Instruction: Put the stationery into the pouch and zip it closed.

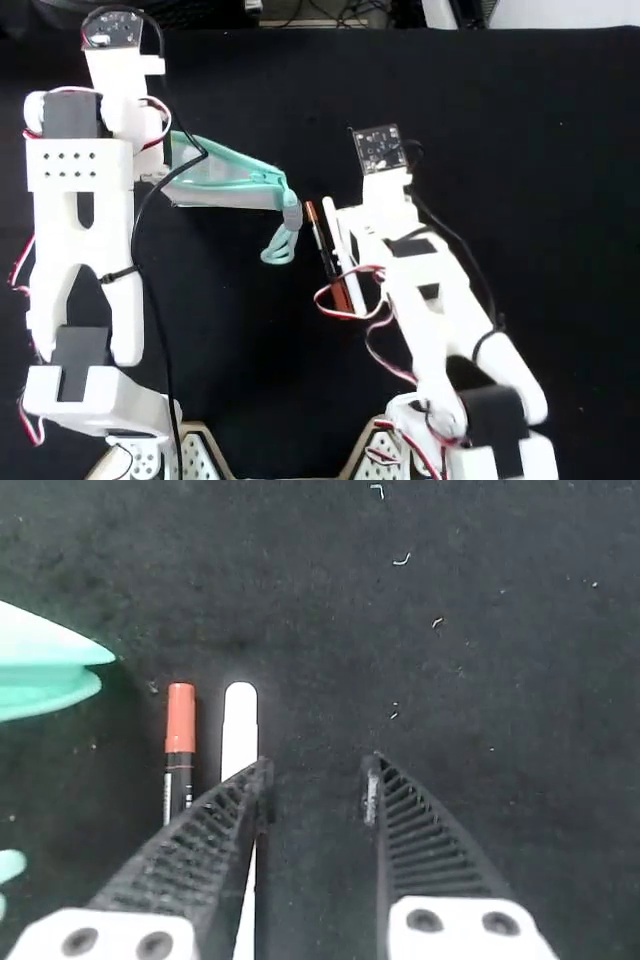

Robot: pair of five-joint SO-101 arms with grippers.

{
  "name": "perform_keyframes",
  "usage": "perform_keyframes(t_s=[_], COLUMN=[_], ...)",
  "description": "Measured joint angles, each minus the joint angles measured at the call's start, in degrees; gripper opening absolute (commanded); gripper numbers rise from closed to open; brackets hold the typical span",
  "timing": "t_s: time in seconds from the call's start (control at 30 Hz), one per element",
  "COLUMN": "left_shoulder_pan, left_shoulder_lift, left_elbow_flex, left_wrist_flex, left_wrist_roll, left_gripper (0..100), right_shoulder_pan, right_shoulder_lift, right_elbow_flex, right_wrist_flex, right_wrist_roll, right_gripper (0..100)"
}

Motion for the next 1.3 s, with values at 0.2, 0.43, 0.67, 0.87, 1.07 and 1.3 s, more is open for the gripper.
perform_keyframes(t_s=[0.2, 0.43, 0.67, 0.87, 1.07, 1.3], left_shoulder_pan=[0.0, 0.0, 0.0, 0.0, 0.0, -0.1], left_shoulder_lift=[0.1, 0.1, 0.1, 0.1, 0.1, 0.1], left_elbow_flex=[0.0, 0.1, 0.7, 0.7, 0.7, 0.7], left_wrist_flex=[0.0, 0.0, -0.2, -0.2, -0.2, -0.2], left_wrist_roll=[0.0, 0.0, 0.0, 0.0, 0.0, 0.0], left_gripper=[3, 3, 3, 3, 3, 3], right_shoulder_pan=[0.0, 0.0, -3.3, -3.4, -5.8, -7.7], right_shoulder_lift=[8.6, 18.6, 24.7, 23.6, 16.4, 14.3], right_elbow_flex=[-7.1, -16.9, -26.7, -27.0, -19.0, -14.3], right_wrist_flex=[0.0, 6.0, 18.3, 20.0, 14.3, 8.1], right_wrist_roll=[0.0, 0.0, 0.0, 0.0, 2.1, 5.4], right_gripper=[14.8, 15.0, 18.4, 18.5, 18.4, 18.4])
